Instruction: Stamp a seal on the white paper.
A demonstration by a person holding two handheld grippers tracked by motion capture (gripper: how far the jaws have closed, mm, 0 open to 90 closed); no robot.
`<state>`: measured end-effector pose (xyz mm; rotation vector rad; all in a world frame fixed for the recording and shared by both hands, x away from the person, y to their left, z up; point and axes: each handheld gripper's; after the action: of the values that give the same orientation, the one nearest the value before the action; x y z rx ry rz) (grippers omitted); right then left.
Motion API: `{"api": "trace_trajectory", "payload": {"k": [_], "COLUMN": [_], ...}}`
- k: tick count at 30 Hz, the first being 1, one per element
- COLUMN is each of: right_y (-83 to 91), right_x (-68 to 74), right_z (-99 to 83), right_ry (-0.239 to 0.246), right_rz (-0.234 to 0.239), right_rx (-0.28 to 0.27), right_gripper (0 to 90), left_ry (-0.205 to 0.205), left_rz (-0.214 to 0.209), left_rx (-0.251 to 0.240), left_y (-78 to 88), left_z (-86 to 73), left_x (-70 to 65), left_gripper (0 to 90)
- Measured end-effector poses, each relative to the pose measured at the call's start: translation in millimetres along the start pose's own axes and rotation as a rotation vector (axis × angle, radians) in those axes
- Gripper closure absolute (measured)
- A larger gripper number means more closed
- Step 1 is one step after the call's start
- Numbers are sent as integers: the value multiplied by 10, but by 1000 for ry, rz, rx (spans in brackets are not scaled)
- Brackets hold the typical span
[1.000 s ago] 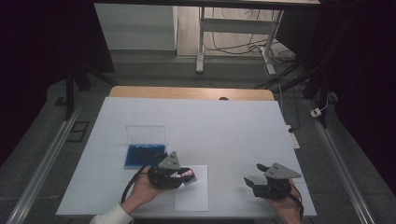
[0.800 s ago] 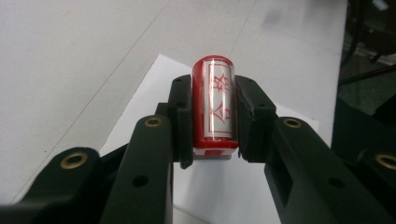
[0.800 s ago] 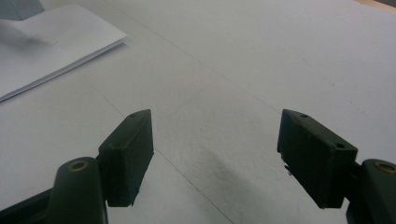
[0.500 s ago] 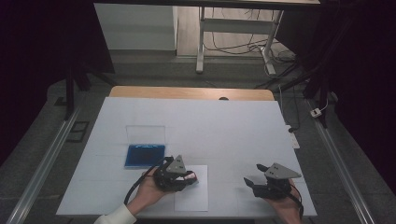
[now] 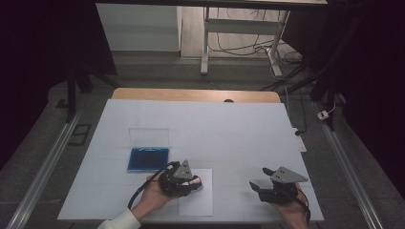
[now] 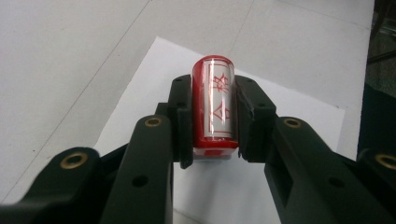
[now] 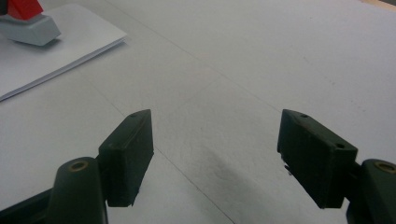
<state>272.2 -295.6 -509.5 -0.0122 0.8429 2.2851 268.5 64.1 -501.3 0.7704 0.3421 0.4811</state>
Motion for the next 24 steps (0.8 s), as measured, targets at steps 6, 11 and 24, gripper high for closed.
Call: {"api": "trace_trajectory", "payload": {"k": [6,11,24], "right_y": [-1,-1,-4], "right_x": [1,2,2], "right_z": [1,1,-3], "right_ry": [0,1,1], "right_rz": [0,1,1], "right_rx": [0,1,1], "right_gripper": [262,262,263], "left_ry": [-2,-2,6], "left_rz": [10,9,6], "left_rx": [13,18,29], "left_y": [-27,-37,-71], "left_z": [-8,-9,9], "left_x": [0,4,6], "left_gripper": [699,699,701]}}
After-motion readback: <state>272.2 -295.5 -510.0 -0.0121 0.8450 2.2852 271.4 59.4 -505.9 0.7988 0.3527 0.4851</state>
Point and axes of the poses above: each handheld gripper's, and its own axes: y roughly backward along the jaws, z roughly out of its top, x roughly to its left, and after that the axes turned 9 degrees about y, right-handed
